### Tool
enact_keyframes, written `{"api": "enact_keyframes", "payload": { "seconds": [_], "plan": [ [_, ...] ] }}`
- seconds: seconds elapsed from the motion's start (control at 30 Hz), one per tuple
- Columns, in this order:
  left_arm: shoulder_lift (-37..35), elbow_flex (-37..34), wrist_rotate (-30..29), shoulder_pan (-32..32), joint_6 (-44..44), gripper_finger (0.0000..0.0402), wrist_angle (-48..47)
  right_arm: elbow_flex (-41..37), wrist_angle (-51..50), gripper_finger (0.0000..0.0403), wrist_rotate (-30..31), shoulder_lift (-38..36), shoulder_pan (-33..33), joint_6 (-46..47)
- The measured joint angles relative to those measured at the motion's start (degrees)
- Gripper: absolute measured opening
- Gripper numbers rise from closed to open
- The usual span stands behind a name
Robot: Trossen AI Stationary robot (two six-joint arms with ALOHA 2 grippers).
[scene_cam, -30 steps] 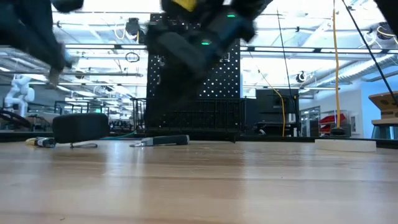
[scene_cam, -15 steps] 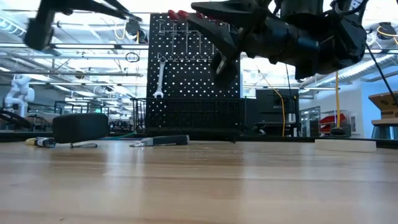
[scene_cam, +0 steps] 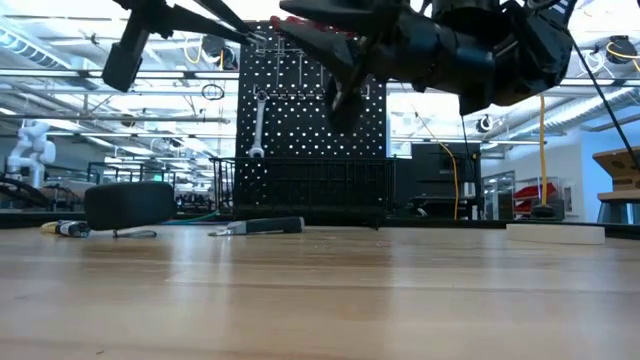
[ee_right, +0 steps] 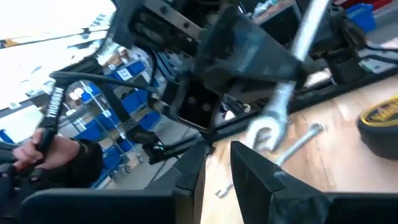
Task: Hang tools onto peg board
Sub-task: Hang the wrench on the peg board
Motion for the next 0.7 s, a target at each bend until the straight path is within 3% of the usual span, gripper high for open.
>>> {"api": "enact_keyframes", "payload": {
  "seconds": [0.23,0.57,0.7],
  "plan": [
    [0.00,-0.02,0.13,-0.02,-0.09,0.0011,0.20,0.02,-2.26,0.0084,2.08,0.00,-0.17,-0.49],
    [-0.04,-0.04,0.18,-0.06,-0.17,0.0011,0.50,0.11,-8.67,0.0195,2.50,0.00,-0.28,4.35],
    [-0.04,-0.04,2.04,0.20,-0.59,0.0011,1.31,0.11,-8.31,0.0219,2.48,0.00,-0.69,3.87]
  ]
}}
